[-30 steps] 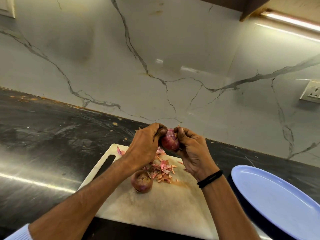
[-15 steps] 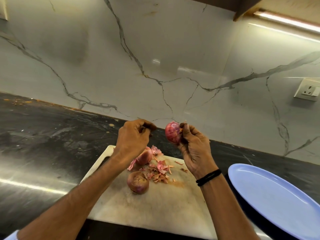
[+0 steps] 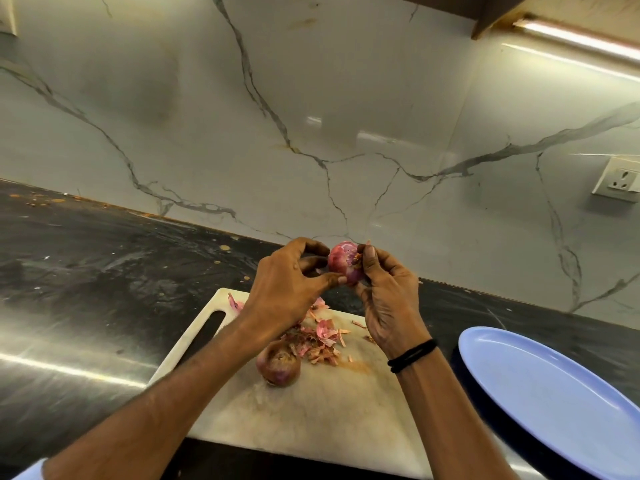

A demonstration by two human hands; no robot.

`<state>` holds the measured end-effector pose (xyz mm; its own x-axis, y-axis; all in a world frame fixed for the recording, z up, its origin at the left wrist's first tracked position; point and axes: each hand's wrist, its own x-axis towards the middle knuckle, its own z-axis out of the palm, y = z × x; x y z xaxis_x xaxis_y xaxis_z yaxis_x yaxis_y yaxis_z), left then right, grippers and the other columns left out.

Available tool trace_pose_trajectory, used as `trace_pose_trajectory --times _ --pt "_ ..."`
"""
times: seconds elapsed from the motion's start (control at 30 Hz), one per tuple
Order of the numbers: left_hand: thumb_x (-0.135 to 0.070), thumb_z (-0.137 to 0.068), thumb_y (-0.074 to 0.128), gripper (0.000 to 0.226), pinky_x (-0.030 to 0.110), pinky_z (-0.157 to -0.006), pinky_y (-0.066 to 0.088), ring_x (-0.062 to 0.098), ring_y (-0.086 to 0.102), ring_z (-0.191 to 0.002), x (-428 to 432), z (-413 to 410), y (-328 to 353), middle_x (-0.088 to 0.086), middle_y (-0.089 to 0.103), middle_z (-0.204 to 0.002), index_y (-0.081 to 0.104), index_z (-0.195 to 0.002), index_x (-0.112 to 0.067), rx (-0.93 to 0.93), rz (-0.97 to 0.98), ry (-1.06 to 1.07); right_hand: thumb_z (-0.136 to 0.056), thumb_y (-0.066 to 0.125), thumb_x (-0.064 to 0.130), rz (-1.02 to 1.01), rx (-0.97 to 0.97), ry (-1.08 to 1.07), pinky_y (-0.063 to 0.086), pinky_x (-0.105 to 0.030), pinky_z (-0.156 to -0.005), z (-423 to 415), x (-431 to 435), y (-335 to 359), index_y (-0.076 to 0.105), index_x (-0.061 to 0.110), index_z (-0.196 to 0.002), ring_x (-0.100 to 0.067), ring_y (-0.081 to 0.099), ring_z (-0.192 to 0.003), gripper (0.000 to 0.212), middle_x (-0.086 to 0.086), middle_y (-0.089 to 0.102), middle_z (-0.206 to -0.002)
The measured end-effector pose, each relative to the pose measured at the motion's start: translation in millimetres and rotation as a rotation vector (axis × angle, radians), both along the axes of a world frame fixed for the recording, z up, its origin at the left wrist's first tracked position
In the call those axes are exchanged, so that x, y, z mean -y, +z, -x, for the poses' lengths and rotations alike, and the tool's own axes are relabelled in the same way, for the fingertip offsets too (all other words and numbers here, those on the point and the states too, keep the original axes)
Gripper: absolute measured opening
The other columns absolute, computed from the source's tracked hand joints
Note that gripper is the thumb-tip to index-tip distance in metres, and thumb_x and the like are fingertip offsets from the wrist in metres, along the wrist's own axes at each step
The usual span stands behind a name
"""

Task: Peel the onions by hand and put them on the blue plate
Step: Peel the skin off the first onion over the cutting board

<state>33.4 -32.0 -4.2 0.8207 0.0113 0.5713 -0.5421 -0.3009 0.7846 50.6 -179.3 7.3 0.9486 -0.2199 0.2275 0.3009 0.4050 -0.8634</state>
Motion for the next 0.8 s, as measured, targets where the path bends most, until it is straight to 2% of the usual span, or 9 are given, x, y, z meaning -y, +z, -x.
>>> trace_pose_trajectory --times 0.07,0.23,0.4,0.53,0.7,0.8 --pt "-0.033 -0.073 0.086 0.054 0.006 -0.083 0.050 -0.001 0.068 -0.097 2.8 1.6 -2.7 -0.004 0.073 -0.109 0.065 -0.120 -0.015 0.070 -0.028 0.040 -0.093 0.060 0.013 -0.018 -0.008 -0.024 0.062 -0.044 -0.076 -0.6 -1.9 -1.0 0.069 0.002 -0.099 -0.026 0.067 -0.095 0.015 -0.011 0.070 -0.096" --pt "-0.038 -0.079 0.081 0.044 0.025 -0.088 0.058 0.002 0.069 -0.096 9.6 2.0 -10.4 -0.007 0.074 -0.105 0.069 -0.115 -0.016 0.170 -0.081 0.101 -0.094 0.061 0.015 -0.065 -0.004 -0.058 0.063 -0.035 -0.072 0.7 -5.5 -2.5 0.070 0.005 -0.098 -0.022 0.069 -0.092 0.014 -0.012 0.071 -0.101" --pt "-0.030 -0.086 0.076 0.034 0.022 -0.088 0.057 0.004 0.070 -0.095 10.2 0.2 -14.4 -0.003 0.075 -0.106 0.070 -0.116 -0.014 0.202 -0.079 0.127 -0.093 0.061 0.012 -0.115 0.002 -0.007 0.062 -0.031 -0.070 5.1 -9.9 -1.6 0.069 0.004 -0.098 -0.017 0.071 -0.079 0.012 -0.010 0.073 -0.095" --pt "-0.025 -0.090 0.072 0.029 0.017 -0.088 0.055 0.004 0.070 -0.095 9.3 0.4 -14.4 -0.002 0.075 -0.106 0.071 -0.117 -0.014 0.239 -0.074 0.158 -0.094 0.061 0.013 -0.114 0.001 0.011 0.062 -0.030 -0.073 5.4 -11.4 -1.9 0.069 0.004 -0.101 -0.020 0.070 -0.090 0.014 -0.012 0.072 -0.100" --pt "-0.021 -0.093 0.069 0.024 0.019 -0.084 0.056 0.006 0.070 -0.090 9.6 -0.4 -15.7 0.000 0.075 -0.102 0.072 -0.115 -0.012 0.237 -0.085 0.163 -0.094 0.061 0.011 -0.119 0.010 0.031 0.062 -0.030 -0.071 6.2 -11.1 -0.9 0.069 0.003 -0.100 -0.021 0.072 -0.089 0.013 -0.012 0.073 -0.098" --pt "-0.021 -0.095 0.067 0.022 0.019 -0.081 0.057 0.006 0.070 -0.087 9.4 -0.4 -14.4 -0.001 0.075 -0.100 0.072 -0.115 -0.012 0.221 -0.065 0.156 -0.094 0.060 0.011 -0.114 0.019 0.044 0.061 -0.030 -0.070 6.4 -10.5 0.3 0.068 0.002 -0.101 -0.025 0.070 -0.095 0.015 -0.014 0.072 -0.102"
